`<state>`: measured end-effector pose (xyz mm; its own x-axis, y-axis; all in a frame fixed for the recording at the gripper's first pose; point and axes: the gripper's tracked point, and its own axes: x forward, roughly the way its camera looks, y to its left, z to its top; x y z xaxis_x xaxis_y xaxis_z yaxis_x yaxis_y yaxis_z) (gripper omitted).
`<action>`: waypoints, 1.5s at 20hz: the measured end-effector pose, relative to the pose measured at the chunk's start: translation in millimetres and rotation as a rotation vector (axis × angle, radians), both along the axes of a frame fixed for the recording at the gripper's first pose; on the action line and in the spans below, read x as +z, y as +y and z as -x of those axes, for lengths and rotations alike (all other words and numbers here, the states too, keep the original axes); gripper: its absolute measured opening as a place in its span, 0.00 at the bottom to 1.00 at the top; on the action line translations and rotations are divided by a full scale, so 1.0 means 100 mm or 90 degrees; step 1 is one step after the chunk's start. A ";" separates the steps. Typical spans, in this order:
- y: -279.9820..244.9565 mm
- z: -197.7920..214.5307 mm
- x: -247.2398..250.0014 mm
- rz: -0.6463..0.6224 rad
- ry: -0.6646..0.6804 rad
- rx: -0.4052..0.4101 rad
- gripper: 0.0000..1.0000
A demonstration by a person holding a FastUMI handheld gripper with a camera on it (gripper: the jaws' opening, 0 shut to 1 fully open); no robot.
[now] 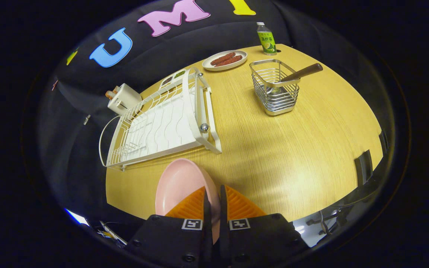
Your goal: Take the plate from the dish rack, then take the spoon from the basket and place it into the plate.
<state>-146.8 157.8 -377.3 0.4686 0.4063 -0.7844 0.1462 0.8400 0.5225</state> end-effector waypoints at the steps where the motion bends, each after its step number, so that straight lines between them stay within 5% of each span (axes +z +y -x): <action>1: 0.02 -0.05 -0.09 0.000 0.002 0.001 0.11; 9: -0.06 -0.13 -0.31 0.054 0.031 -0.011 0.13; 14: -0.27 -0.16 -0.13 0.086 -0.007 0.008 0.60; 17: -0.45 -0.25 0.17 0.095 -0.079 0.021 0.79; 23: -1.10 -0.65 1.13 0.144 -0.280 0.040 0.98; 25: -1.38 -0.88 1.45 0.169 -0.350 0.035 0.97; 30: -1.92 -1.24 1.40 0.248 -0.394 0.094 0.97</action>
<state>-22.6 -34.3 -237.5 0.8334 0.2453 -0.4952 -0.2060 0.9694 0.1334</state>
